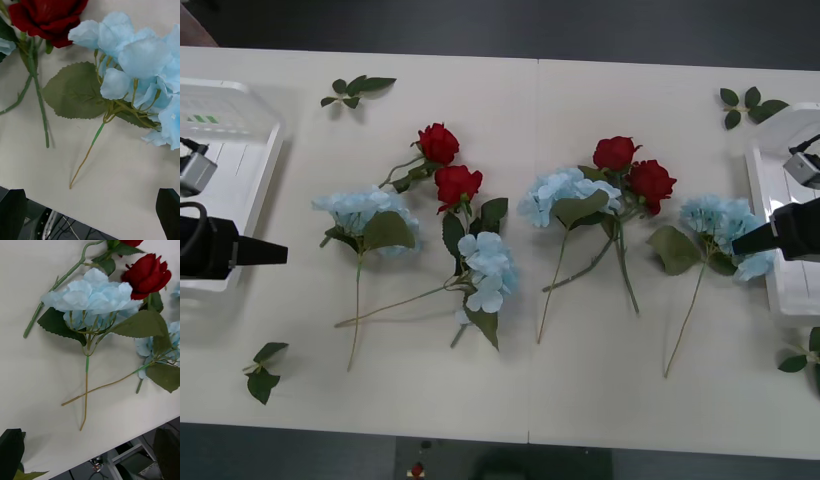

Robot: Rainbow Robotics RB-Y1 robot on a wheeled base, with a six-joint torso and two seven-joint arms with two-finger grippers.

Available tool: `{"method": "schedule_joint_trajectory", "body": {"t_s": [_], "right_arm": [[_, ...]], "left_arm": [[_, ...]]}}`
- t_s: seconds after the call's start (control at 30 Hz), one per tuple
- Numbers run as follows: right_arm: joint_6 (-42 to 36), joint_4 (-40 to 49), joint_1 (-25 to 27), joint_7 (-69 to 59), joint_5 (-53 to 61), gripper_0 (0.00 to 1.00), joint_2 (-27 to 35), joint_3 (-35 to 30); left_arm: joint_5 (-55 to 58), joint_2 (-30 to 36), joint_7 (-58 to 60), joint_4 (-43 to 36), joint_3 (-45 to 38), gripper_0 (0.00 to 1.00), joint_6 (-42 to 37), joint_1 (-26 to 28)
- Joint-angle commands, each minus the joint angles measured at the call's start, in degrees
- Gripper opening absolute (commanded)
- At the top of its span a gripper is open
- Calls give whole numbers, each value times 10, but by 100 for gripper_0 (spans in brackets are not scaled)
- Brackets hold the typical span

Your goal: Put the red flowers into the right box and the blue flowers into the left box

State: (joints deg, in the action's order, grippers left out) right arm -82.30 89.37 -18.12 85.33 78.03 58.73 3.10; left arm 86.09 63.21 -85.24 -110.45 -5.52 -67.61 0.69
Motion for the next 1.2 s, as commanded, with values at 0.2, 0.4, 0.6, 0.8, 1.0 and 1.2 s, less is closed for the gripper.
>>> {"method": "schedule_joint_trajectory", "body": {"t_s": [0.2, 0.4, 0.6, 0.8, 1.0, 1.2], "right_arm": [[-7, 47, 0, -123, -129, 100, -75, -6], [-8, 98, 30, -201, -215, 100, -116, -6], [-15, 122, 53, -265, -281, 100, -147, 7], [-15, 122, 58, -292, -336, 100, -172, 27], [-13, 113, 58, -293, -378, 100, -203, 27], [30, 77, 59, -282, -383, 100, -220, 30]], "left_arm": [[-64, 4, 15, 1, 127, 100, 94, -58], [-97, 0, 15, 17, 191, 100, 109, -101], [-123, -20, 15, 62, 254, 100, 115, -154], [-139, -44, 12, 107, 313, 100, 149, -194], [-152, -57, 10, 149, 360, 100, 155, -230], [-166, -62, 6, 176, 403, 100, 173, -257]]}}
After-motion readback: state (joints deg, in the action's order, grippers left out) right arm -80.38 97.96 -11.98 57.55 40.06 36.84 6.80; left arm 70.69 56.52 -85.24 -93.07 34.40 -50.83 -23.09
